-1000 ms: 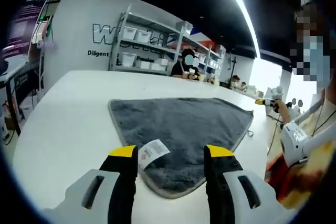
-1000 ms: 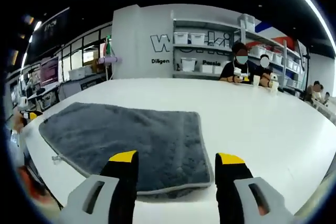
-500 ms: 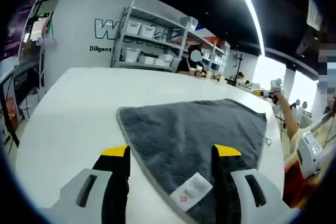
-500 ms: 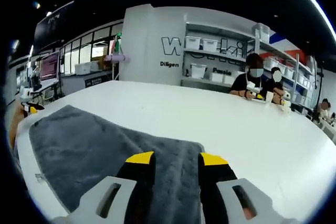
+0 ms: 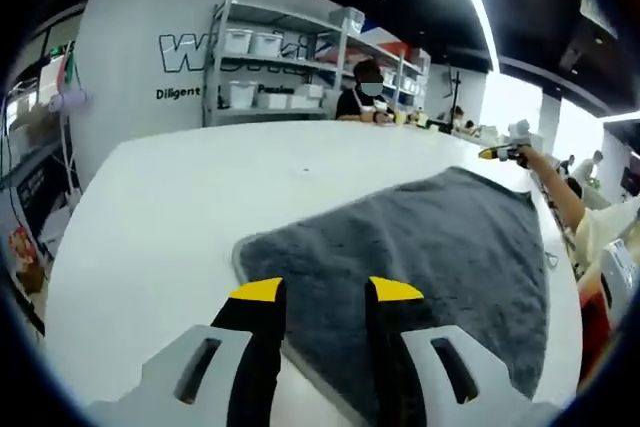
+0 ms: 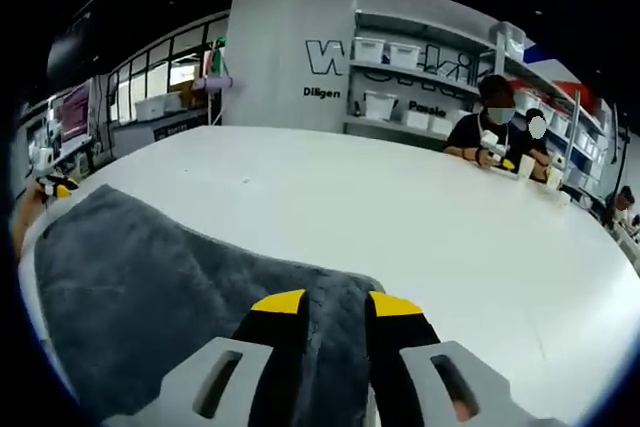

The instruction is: Fold the towel on the table until its edges align and the towel forms a compact rectangular stack.

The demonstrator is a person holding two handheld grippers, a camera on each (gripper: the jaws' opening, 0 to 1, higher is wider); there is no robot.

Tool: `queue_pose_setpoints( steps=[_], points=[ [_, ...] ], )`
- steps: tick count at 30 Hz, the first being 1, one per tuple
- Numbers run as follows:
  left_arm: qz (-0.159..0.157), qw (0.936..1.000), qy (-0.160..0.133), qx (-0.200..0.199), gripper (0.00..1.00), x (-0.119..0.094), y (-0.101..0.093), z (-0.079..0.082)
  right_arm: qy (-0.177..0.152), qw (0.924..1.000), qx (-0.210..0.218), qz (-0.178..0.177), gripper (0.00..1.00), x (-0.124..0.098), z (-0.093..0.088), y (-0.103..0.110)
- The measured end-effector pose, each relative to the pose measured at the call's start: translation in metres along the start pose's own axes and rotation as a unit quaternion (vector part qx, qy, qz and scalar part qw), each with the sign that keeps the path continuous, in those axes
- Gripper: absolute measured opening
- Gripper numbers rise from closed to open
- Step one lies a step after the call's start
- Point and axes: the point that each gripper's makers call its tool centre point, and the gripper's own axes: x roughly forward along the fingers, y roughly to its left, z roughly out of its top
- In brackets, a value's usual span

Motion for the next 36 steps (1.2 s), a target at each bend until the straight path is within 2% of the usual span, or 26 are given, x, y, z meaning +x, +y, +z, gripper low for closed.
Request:
queue_pose_setpoints(
  steps=[3,8,11,15,16,21,26,29,36],
  points=[
    [0.007,0.9998,0.012,0.016,0.28,0.02,0.012,0.005,0.016,0.9998,0.002,0.011,0.19,0.017,-0.005,0.001],
    [0.012,0.9998,0.007,0.014,0.19,0.044,0.03,0.006,0.034,0.9992,-0.001,0.02,0.18,0.033,-0.013,0.007],
    [0.017,0.9994,0.018,0.025,0.13,0.055,0.038,-0.001,0.05,0.9984,0.0,0.027,0.16,0.041,-0.022,0.01],
    [0.033,0.9983,0.036,0.033,0.09,0.062,0.053,-0.008,0.056,0.998,-0.001,0.028,0.14,0.043,-0.025,0.011],
    [0.034,0.9981,0.039,0.034,0.08,0.063,0.054,-0.01,0.078,0.9962,0.001,0.038,0.13,0.052,-0.035,0.012],
    [0.035,0.9978,0.04,0.04,0.03,0.062,0.058,-0.009,0.087,0.995,0.003,0.048,0.1,0.059,-0.043,0.019],
    [0.041,0.9964,0.043,0.06,0.01,0.06,0.063,-0.01,0.084,0.995,0.0,0.053,0.02,0.061,-0.041,0.024],
    [0.047,0.9954,0.046,0.069,0.01,0.058,0.067,-0.011,0.084,0.995,-0.008,0.052,0.02,0.061,-0.04,0.025],
    [0.055,0.9942,0.054,0.075,0.01,0.05,0.076,-0.015,0.064,0.9965,0.005,0.052,0.02,0.074,-0.033,0.027]
  ],
)
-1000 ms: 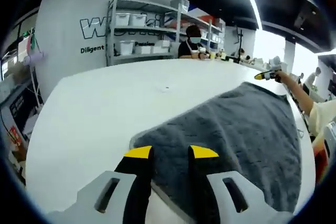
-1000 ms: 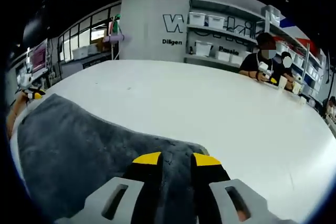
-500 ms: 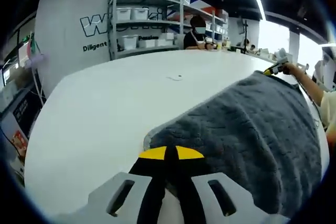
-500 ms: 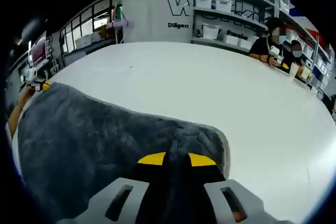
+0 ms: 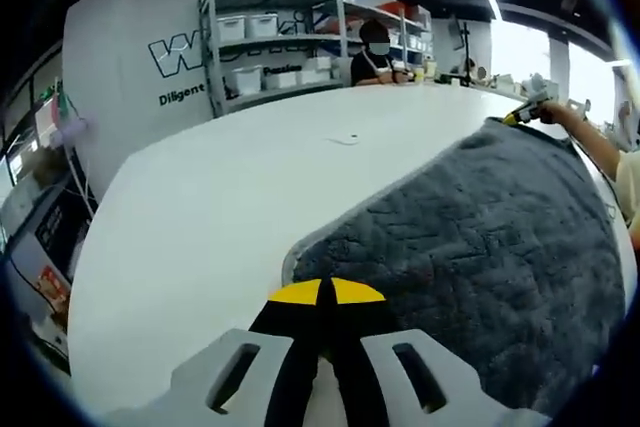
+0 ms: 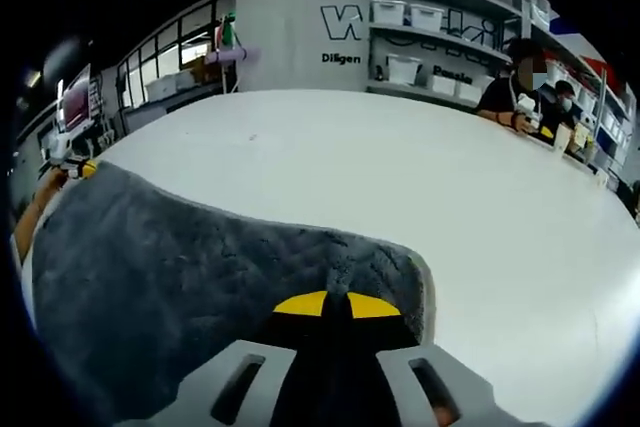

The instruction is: Fold the towel on the table until its edges align and the towel forms a compact rectangular stack.

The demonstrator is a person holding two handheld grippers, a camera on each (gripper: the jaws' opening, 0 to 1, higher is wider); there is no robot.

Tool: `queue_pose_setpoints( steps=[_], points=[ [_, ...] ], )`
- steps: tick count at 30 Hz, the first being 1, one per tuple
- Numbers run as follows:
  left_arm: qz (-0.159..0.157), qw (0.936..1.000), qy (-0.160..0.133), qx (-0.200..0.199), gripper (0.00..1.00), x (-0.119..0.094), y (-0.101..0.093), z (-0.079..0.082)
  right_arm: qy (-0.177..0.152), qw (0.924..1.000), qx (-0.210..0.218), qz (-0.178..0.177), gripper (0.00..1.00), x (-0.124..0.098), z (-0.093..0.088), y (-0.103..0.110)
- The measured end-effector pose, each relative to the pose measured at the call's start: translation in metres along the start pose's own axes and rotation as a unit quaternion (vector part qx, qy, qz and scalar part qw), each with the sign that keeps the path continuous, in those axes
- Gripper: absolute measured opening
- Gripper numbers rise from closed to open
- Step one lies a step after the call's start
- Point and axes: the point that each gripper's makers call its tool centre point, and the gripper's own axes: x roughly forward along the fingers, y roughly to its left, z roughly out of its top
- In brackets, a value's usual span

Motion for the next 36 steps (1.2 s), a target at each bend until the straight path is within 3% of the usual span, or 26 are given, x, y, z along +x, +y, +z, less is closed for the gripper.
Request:
queue_pose_setpoints(
  steps=[9,20,23,29,32,36],
  points=[
    [0.018,0.9998,0.01,0.003,0.01,-0.005,0.023,-0.006,-0.008,0.9999,-0.011,0.005,0.02,0.015,0.012,0.019],
    [0.02,0.9997,0.011,-0.001,0.01,-0.001,0.049,-0.006,-0.038,0.9989,-0.006,-0.026,0.02,0.034,0.027,0.023],
    [0.026,0.9996,0.011,-0.002,0.01,0.004,0.062,-0.004,-0.04,0.9987,-0.009,-0.03,0.03,0.038,0.03,0.025],
    [0.031,0.9993,-0.001,-0.023,0.03,0.007,0.063,-0.001,-0.038,0.9981,-0.025,-0.041,0.11,0.038,0.032,0.026],
    [0.027,0.9984,-0.017,-0.047,0.12,0.004,0.059,0.0,-0.045,0.998,-0.021,-0.039,0.24,0.029,0.037,0.025],
    [0.018,0.9978,-0.028,-0.058,0.31,-0.003,0.048,0.004,-0.053,0.9979,-0.021,-0.032,0.3,0.012,0.039,0.027]
  ],
)
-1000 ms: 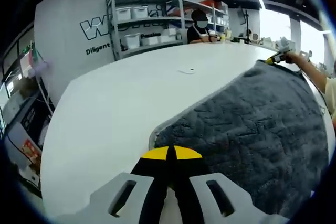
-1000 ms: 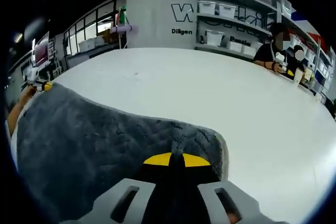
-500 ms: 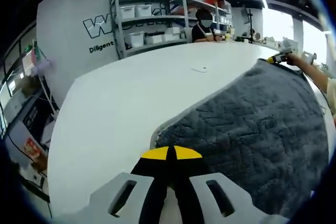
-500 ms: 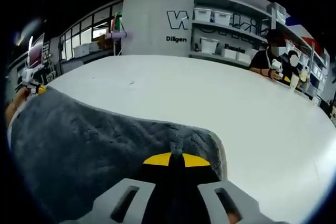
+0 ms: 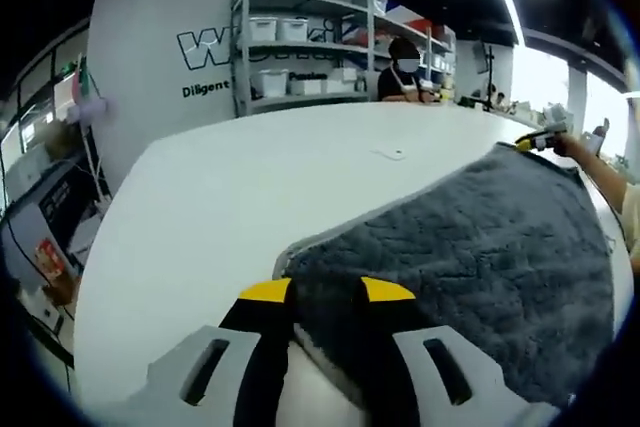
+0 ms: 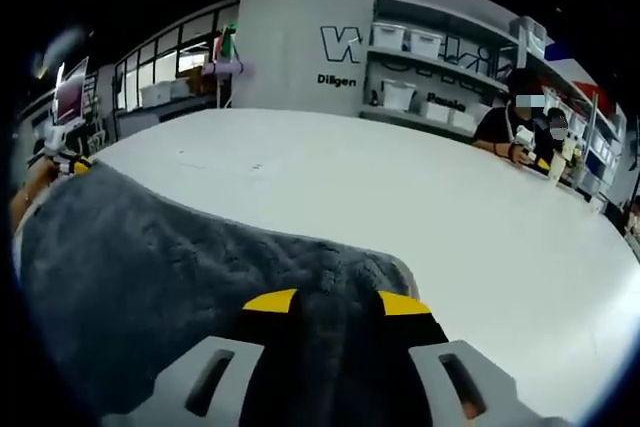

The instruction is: Fold the towel on the table until its edges align and the towel forms a compact rectangular stack.

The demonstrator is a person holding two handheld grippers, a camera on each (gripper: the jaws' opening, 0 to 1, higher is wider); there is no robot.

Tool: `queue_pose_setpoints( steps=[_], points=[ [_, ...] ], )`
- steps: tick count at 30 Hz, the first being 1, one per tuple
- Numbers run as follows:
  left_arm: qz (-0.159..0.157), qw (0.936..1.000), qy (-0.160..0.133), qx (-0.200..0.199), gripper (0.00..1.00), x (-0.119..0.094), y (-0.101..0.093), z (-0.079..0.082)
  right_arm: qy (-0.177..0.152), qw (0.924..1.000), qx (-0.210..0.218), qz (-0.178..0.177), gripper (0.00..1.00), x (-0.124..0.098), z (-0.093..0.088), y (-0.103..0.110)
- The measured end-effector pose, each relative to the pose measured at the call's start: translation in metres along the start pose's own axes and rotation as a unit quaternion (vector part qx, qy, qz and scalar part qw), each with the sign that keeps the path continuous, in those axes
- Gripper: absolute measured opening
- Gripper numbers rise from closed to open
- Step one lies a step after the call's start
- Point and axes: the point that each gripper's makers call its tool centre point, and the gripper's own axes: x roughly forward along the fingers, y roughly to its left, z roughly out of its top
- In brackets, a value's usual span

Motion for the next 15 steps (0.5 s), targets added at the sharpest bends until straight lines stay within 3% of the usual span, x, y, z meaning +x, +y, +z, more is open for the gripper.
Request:
queue_pose_setpoints(
  steps=[6,9,13,15],
  points=[
    [-0.015,0.9995,-0.022,-0.014,0.6,-0.02,-0.02,0.007,0.006,0.9995,-0.013,0.03,0.39,-0.041,-0.01,0.01],
    [-0.032,0.9989,-0.018,-0.028,0.74,-0.036,-0.038,0.003,0.015,0.9989,-0.007,0.044,0.46,-0.059,-0.02,0.014],
    [-0.057,0.998,-0.005,-0.028,0.84,-0.055,-0.066,-0.008,0.014,0.9975,-0.01,0.068,0.51,-0.087,-0.031,0.028],
    [-0.079,0.9965,-0.013,-0.023,0.84,-0.067,-0.081,-0.009,0.013,0.9962,-0.023,0.082,0.47,-0.096,-0.034,0.035]
  ],
)
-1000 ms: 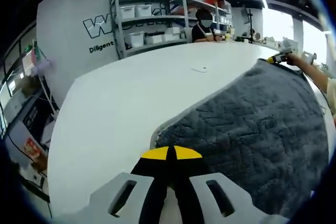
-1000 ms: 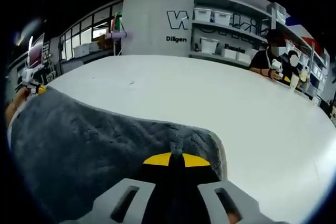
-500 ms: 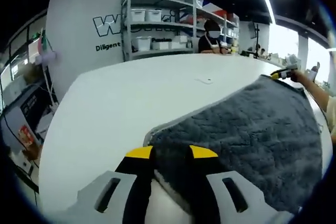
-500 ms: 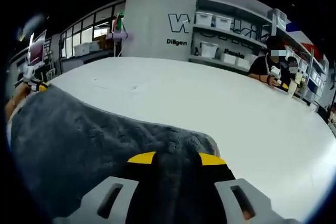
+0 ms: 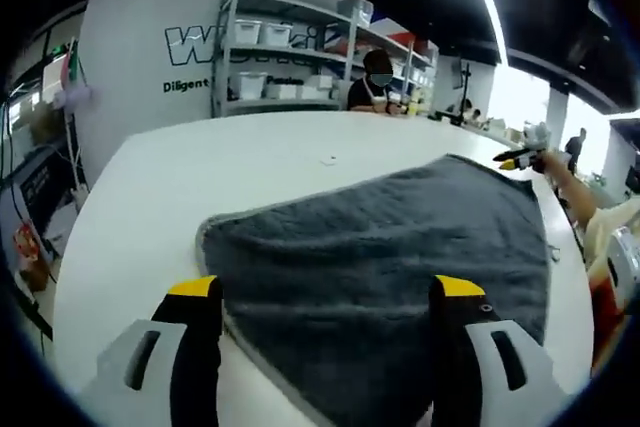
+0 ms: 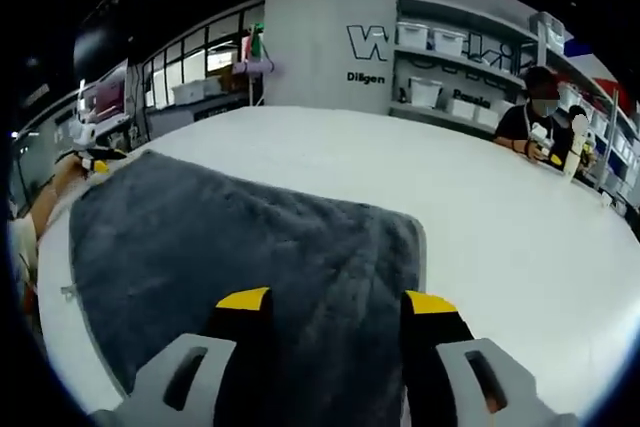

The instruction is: Fold the towel on the table until its edges align and the towel forms a compact rectangular stack.

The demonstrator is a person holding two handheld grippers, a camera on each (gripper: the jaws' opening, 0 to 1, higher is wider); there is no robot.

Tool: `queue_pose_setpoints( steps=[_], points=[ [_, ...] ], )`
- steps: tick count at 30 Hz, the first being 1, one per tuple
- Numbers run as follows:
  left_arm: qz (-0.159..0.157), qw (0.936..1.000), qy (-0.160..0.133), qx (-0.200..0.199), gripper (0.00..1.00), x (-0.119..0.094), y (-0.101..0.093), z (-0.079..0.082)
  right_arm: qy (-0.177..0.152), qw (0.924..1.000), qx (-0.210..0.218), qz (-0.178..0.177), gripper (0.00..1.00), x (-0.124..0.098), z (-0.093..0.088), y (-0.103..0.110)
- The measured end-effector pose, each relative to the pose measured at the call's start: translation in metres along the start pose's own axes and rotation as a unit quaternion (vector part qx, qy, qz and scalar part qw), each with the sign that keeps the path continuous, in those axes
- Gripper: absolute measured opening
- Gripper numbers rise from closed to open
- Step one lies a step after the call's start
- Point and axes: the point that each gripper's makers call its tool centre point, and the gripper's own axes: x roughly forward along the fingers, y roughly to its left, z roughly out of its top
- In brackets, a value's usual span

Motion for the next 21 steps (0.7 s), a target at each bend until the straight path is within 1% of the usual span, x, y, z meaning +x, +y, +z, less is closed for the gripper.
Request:
queue_pose_setpoints(
  steps=[1,2,3,4,5,7,9,10,11,13,14,17,21],
  points=[
    [-0.008,1.0,-0.004,0.002,0.82,-0.005,-0.008,-0.002,0.0,0.9998,-0.014,0.015,0.42,-0.006,-0.003,0.009],
    [-0.014,0.9999,-0.005,0.005,0.8,-0.009,-0.016,-0.004,0.0,0.9997,-0.014,0.017,0.35,-0.011,-0.006,0.014],
    [-0.02,0.9998,-0.005,0.007,0.78,-0.014,-0.025,-0.007,0.002,0.9997,-0.013,0.02,0.33,-0.013,-0.007,0.016],
    [-0.025,0.9996,-0.003,0.012,0.77,-0.021,-0.035,-0.012,0.004,0.9996,-0.013,0.024,0.33,-0.017,-0.01,0.02],
    [-0.026,0.9996,-0.003,0.013,0.75,-0.024,-0.039,-0.014,0.007,0.9995,-0.014,0.028,0.33,-0.022,-0.014,0.023],
    [-0.03,0.9993,-0.01,0.018,0.73,-0.038,-0.053,-0.02,0.016,0.9991,-0.019,0.035,0.32,-0.031,-0.023,0.03],
    [-0.037,0.999,-0.016,0.021,0.68,-0.05,-0.065,-0.026,0.024,0.9987,-0.02,0.04,0.3,-0.038,-0.031,0.035],
    [-0.04,0.9988,-0.018,0.022,0.64,-0.053,-0.069,-0.028,0.029,0.9984,-0.019,0.044,0.29,-0.043,-0.037,0.037],
    [-0.044,0.9985,-0.021,0.025,0.57,-0.059,-0.075,-0.032,0.036,0.9981,-0.019,0.047,0.28,-0.047,-0.043,0.039],
    [-0.052,0.9981,-0.019,0.026,0.48,-0.069,-0.085,-0.042,0.043,0.9981,-0.015,0.042,0.28,-0.054,-0.052,0.038],
    [-0.054,0.9981,-0.02,0.022,0.46,-0.073,-0.088,-0.046,0.044,0.9982,-0.013,0.04,0.28,-0.059,-0.056,0.037],
    [-0.057,0.9982,-0.019,0.006,0.45,-0.079,-0.096,-0.056,0.037,0.9987,0.006,0.035,0.28,-0.073,-0.064,0.035],
    [-0.051,0.9987,0.004,0.007,0.4,-0.082,-0.098,-0.074,0.038,0.9987,0.019,0.028,0.28,-0.086,-0.078,0.03]
  ],
)
